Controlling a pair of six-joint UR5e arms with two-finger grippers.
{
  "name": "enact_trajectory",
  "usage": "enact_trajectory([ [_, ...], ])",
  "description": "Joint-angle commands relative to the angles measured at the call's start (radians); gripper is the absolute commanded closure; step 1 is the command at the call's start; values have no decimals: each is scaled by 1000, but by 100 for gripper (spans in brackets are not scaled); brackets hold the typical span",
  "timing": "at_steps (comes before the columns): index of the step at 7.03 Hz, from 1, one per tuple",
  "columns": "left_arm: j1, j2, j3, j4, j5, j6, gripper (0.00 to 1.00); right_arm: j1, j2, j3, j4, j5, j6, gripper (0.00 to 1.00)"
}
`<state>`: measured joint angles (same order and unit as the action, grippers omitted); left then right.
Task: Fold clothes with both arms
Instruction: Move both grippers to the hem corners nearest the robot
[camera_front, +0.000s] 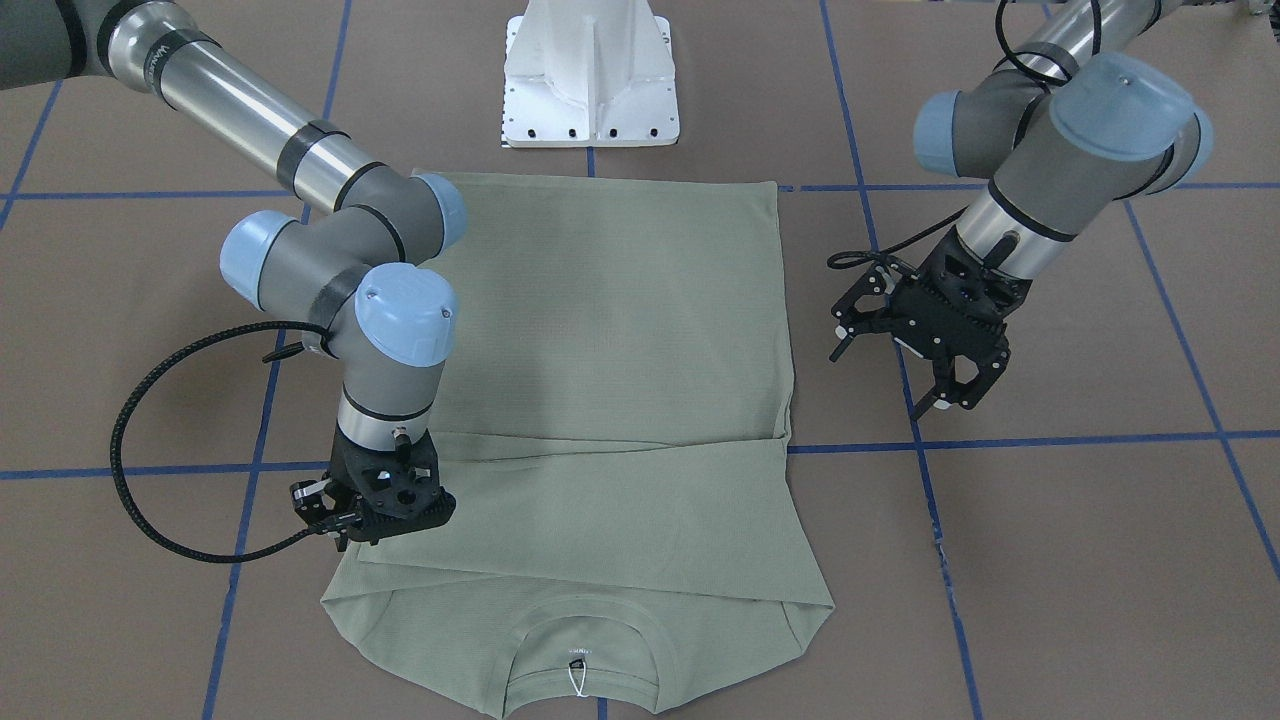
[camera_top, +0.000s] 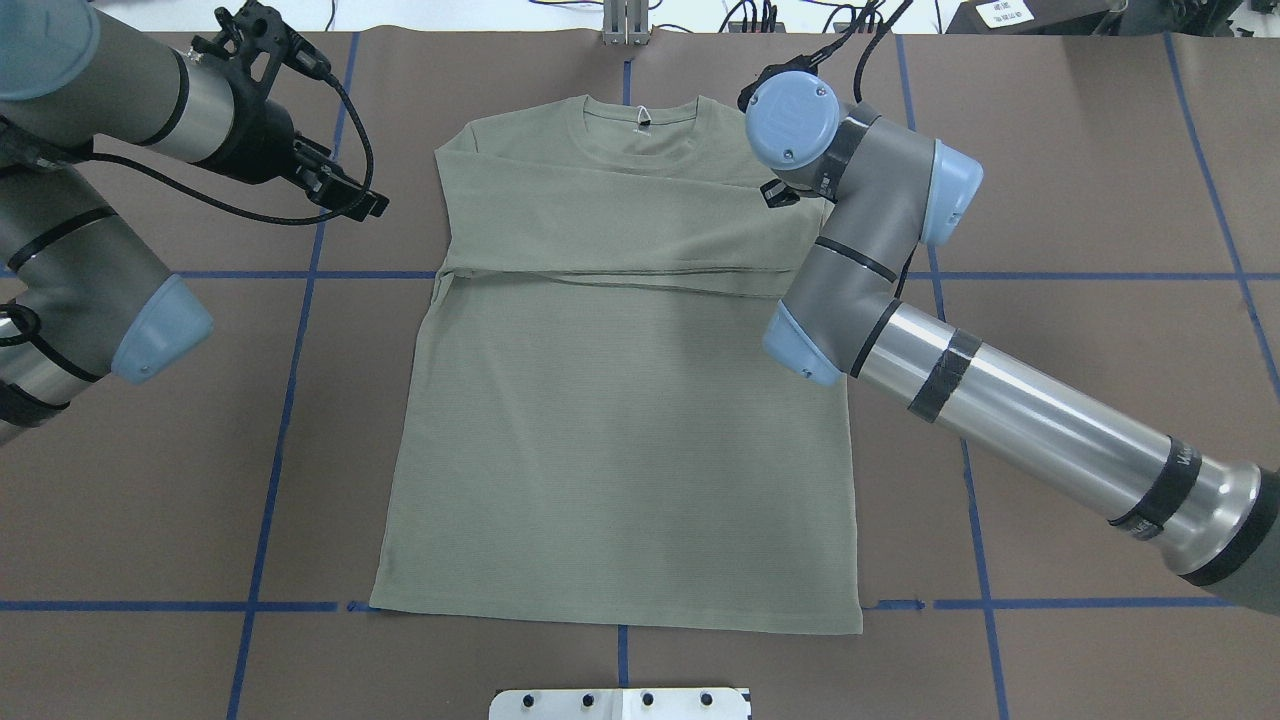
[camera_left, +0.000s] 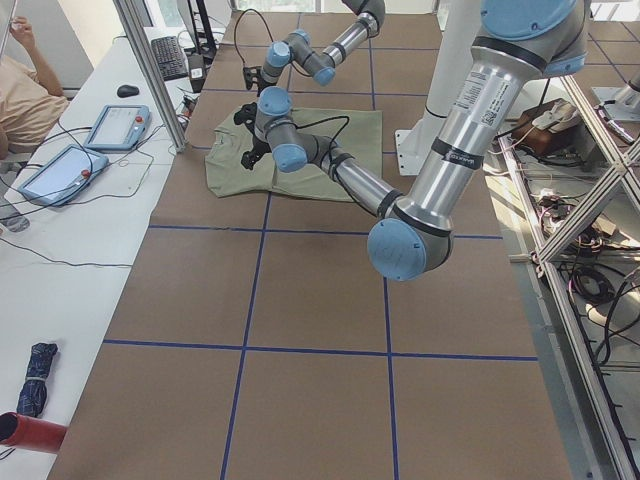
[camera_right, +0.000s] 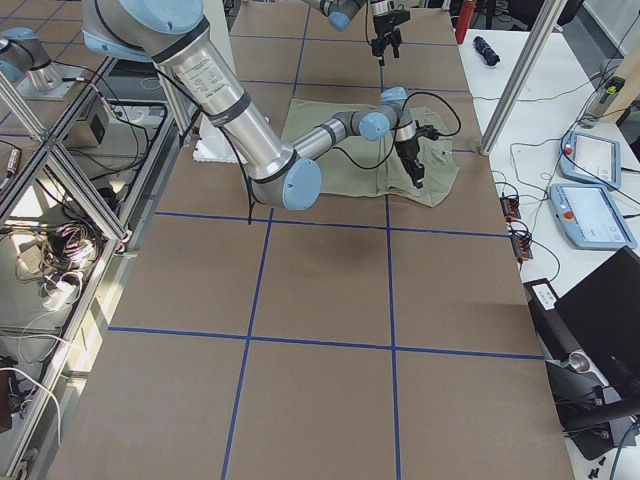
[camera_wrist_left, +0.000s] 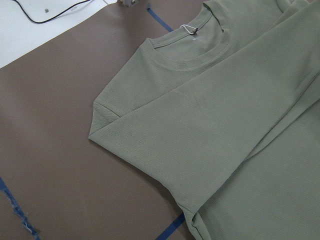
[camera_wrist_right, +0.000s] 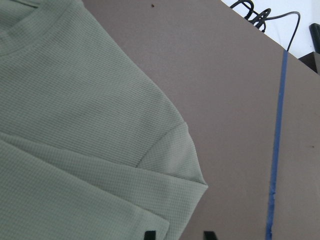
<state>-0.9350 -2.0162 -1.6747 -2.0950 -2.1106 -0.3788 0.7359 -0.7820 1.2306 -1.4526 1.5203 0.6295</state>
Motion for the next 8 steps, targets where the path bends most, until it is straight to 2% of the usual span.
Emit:
enact_trajectory([
  [1, -1, 1, 1, 0, 3, -2, 0, 10, -16, 24, 84, 108, 42, 0],
  [2, -1, 1, 3, 1, 6, -27, 0, 11, -52, 109, 83, 128, 170, 0],
  [3, 2, 7, -6, 1, 9, -131, 0, 14, -107, 236, 74, 284, 284, 0],
  [4, 11, 33, -32, -13, 12, -219, 0, 11, -249, 421, 78, 312, 376, 0],
  [5, 51, 110, -98, -70, 67, -305, 0, -15, -404, 643, 74, 322, 441, 0],
  [7, 167, 262, -280, -99, 113, -507, 0, -120, -621, 882, 84, 305, 691, 0],
  [8, 282, 339, -365, -100, 236, -655, 0, -229, -708, 993, 86, 223, 801, 0],
])
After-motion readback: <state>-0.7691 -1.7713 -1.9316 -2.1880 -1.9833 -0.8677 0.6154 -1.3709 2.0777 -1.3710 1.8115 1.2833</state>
